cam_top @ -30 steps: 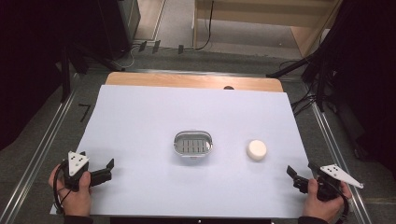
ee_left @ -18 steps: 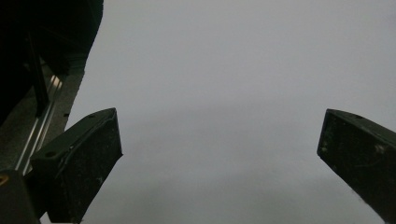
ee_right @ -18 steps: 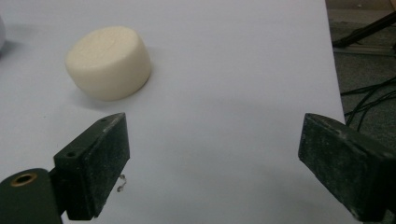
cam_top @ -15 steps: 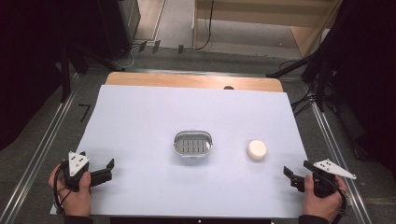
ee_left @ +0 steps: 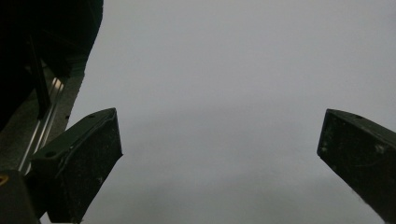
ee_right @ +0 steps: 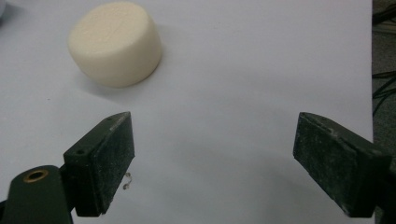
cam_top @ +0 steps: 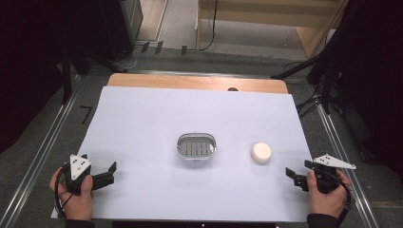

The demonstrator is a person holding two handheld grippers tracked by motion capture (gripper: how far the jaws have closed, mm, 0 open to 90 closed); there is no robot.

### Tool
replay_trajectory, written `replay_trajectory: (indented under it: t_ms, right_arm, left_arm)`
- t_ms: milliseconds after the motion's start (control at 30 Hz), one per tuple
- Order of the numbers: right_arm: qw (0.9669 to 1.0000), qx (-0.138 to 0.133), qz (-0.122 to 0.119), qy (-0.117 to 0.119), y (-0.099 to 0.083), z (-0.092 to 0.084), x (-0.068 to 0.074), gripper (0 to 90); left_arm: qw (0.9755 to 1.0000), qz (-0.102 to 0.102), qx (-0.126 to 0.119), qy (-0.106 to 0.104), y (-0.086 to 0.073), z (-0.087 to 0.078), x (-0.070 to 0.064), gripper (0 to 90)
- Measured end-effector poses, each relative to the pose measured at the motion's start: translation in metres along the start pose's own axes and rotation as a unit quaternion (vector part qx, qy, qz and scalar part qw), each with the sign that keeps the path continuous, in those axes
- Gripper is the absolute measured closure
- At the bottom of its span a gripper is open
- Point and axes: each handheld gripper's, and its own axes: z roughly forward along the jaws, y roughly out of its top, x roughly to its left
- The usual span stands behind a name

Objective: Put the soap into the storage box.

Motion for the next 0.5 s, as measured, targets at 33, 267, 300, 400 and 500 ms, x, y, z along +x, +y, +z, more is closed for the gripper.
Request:
replay_trajectory:
  t_ms: [33,267,300,400,500]
  right_arm:
    - [0.9999,0.009,-0.007,0.002,0.004,0.002,0.001,13.5]
    - [0.9990,0.033,-0.020,0.021,0.014,0.006,0.004,14.0]
    - [0.9990,0.033,-0.020,0.021,0.014,0.006,0.004,14.0]
    - [0.9982,0.046,-0.029,0.025,0.021,0.007,0.006,14.2]
    - [0.9978,0.050,-0.033,0.027,0.024,0.007,0.007,14.3]
  left_arm:
    - [1.0000,0.000,0.000,0.000,0.000,0.000,0.000,0.2]
    - [1.0000,0.000,0.000,0.000,0.000,0.000,0.000,0.2]
    - [1.0000,0.000,0.000,0.000,0.000,0.000,0.000,0.2]
    - [1.0000,0.000,0.000,0.000,0.000,0.000,0.000,0.2]
    - [1.0000,0.001,0.000,0.000,0.000,0.000,0.000,0.2]
